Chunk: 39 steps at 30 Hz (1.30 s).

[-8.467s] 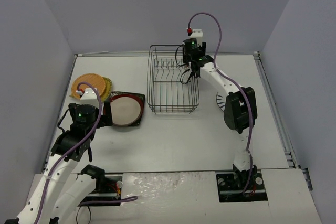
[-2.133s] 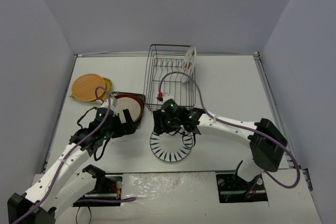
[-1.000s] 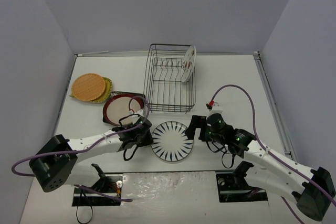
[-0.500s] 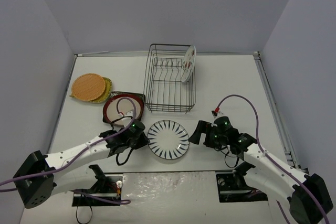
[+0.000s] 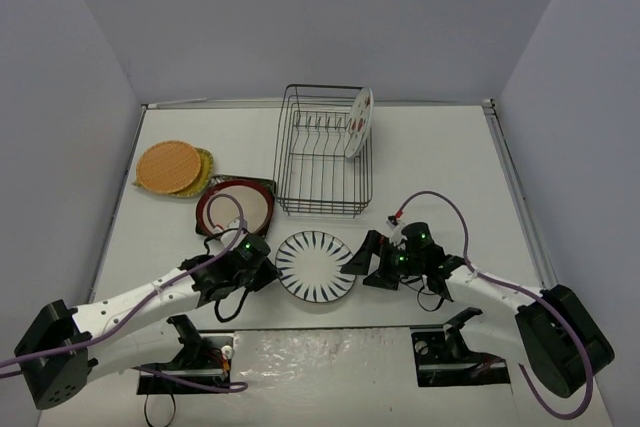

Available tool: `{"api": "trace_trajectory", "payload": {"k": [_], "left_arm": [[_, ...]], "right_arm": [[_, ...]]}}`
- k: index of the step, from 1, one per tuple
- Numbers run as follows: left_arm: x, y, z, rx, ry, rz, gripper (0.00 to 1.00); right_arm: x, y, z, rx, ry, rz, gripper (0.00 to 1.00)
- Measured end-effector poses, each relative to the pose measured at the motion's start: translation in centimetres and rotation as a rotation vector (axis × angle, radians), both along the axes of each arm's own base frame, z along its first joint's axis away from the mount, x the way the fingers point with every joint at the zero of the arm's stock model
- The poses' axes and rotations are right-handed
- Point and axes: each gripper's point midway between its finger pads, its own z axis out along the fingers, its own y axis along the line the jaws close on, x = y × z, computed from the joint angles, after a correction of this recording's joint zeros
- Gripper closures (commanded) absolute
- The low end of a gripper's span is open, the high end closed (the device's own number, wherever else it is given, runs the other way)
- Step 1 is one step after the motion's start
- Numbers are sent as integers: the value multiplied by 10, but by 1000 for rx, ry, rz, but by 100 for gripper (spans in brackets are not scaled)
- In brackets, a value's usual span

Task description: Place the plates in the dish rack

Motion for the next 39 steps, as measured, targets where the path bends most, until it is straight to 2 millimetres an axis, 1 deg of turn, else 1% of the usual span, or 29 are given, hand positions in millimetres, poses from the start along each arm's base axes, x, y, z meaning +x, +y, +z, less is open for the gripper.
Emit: {"api": "trace_trajectory", "payload": {"k": [7, 14, 18, 23, 28, 30, 34, 39], "left_arm": [[-5, -1, -10, -31, 27, 26, 100], [-2, -10, -5, -90, 20, 43, 100], [-3, -9, -9, -94, 24, 48, 100], [-2, -9, -11, -88, 24, 53, 100], [-8, -8, -31, -91, 46, 65, 100], [-11, -9, -34, -90, 54, 64, 100], [-9, -14, -32, -108, 47, 61, 100], [-9, -21, -29, -131, 43, 51, 100]], "right_arm": [[7, 11, 1, 58, 19, -2, 4], [15, 19, 2, 91, 25, -7, 5], [18, 21, 2, 103, 27, -17, 7], [22, 23, 1, 113, 29, -30, 12], [29, 28, 1, 140, 21, -42, 17], [31, 29, 0, 147, 17, -45, 18], [32, 29, 0, 152, 13, -49, 20], [32, 30, -2, 146, 7, -48, 28]]}}
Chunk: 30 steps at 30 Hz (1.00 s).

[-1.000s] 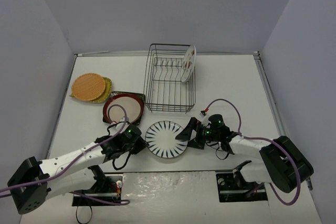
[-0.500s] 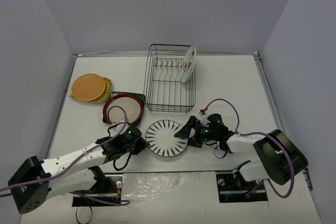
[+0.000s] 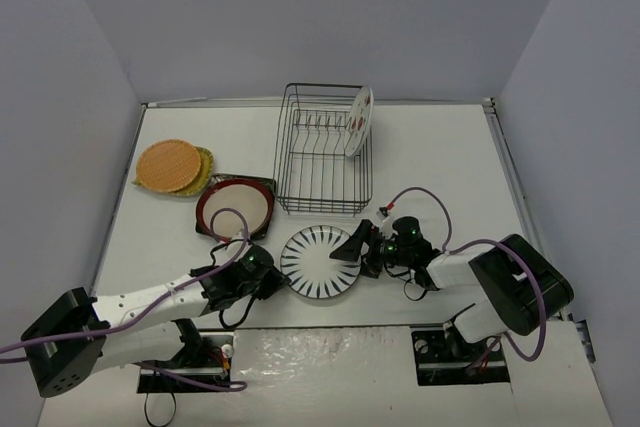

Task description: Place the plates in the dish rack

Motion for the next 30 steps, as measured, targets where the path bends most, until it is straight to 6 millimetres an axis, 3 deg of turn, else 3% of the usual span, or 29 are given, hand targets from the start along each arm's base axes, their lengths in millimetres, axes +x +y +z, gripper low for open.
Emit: {"api": "trace_trajectory", "payload": {"k": [5, 13, 17, 19, 22, 24, 27, 30], "left_arm": [[-3, -6, -1, -9, 5, -19, 100], [-7, -11, 3, -30, 4, -27, 100], [-16, -9, 0, -24, 30, -41, 96], [-15, -12, 5, -45, 18, -41, 87], [-14, -15, 10, -63, 5, -45, 62], [-13, -15, 11, -62, 1, -48, 42], [-12, -14, 13, -52, -7, -49, 22], [-9, -14, 22, -43, -23, -53, 10]], "right_arm": [[1, 0, -4, -17, -7, -3, 43], [-5, -14, -19, -126, 1, -25, 85], [-5, -13, 6, -107, -41, -23, 97], [-3, -15, 16, -120, -84, -21, 100], [-4, -20, 22, -142, -113, -26, 100], [-7, -28, 17, -188, -113, -30, 100], [-12, -37, 16, -228, -123, -28, 100], [-15, -44, 23, -253, -158, -26, 100]]}}
